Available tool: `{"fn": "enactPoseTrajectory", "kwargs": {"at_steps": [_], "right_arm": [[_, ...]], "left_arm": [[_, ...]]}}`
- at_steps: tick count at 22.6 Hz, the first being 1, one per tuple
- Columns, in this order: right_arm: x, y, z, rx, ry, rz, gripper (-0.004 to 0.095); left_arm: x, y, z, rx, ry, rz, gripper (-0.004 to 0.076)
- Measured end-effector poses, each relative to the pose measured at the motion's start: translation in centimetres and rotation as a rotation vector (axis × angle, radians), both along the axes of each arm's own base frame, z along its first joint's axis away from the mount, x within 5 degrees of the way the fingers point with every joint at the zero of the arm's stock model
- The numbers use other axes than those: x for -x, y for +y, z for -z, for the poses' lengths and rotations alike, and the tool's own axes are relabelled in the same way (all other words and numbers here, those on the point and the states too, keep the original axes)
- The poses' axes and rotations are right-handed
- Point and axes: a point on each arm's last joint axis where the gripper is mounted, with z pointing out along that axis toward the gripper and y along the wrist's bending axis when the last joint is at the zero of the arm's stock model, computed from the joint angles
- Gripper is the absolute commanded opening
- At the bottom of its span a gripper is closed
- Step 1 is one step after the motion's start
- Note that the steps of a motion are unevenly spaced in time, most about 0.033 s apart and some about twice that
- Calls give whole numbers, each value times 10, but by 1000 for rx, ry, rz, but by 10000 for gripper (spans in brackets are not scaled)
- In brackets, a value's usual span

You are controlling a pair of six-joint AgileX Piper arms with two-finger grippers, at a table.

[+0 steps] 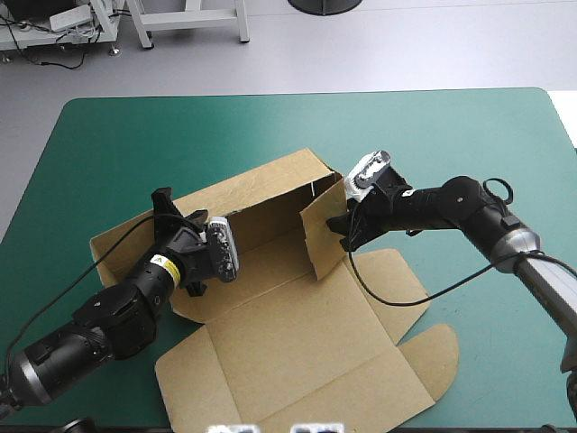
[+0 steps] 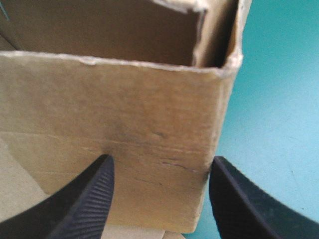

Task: Fold the box

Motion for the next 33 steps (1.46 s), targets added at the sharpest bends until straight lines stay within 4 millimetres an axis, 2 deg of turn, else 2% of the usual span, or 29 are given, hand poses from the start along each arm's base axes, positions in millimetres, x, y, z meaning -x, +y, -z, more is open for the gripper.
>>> {"fn": "enactPoseTrajectory", "kwargs": {"at_steps": [12, 17, 22, 26, 29, 33], "right_arm": [[2, 5, -3, -31, -26, -44, 572], [5, 20, -1, 41, -73, 4, 530], [3, 23, -2, 18, -64, 67, 516], [4, 26, -3, 8, -78, 84, 440], [7, 35, -4, 23, -129, 80, 438], [6, 37, -5, 12, -140, 101, 438]], "left_arm": [[0, 0, 0, -1, 0, -2, -6], [0, 0, 0, -1, 1, -4, -6], [0, 0, 0, 12, 5, -10, -6], [0, 0, 0, 14, 5, -11, -6], [0, 1, 0, 14, 7, -18, -6], [0, 1, 0, 13, 8, -25, -6]]}}
